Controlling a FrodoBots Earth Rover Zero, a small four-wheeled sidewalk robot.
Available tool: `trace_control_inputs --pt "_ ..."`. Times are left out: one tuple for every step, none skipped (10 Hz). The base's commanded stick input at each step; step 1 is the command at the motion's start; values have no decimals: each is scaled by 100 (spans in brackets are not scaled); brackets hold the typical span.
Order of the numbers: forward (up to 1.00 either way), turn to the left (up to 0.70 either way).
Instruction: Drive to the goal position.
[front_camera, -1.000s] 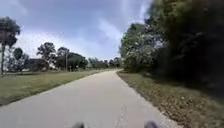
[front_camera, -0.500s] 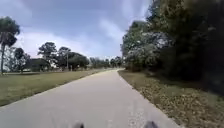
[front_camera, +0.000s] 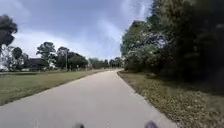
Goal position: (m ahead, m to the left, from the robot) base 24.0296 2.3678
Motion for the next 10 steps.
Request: trace_control_inputs --pt "70 0" --pt "70 7" --pt "70 14" --pt "70 14" --pt "70 14" --pt "70 14" --pt "70 14" --pt "70 14" --pt "70 14" --pt "70 14"
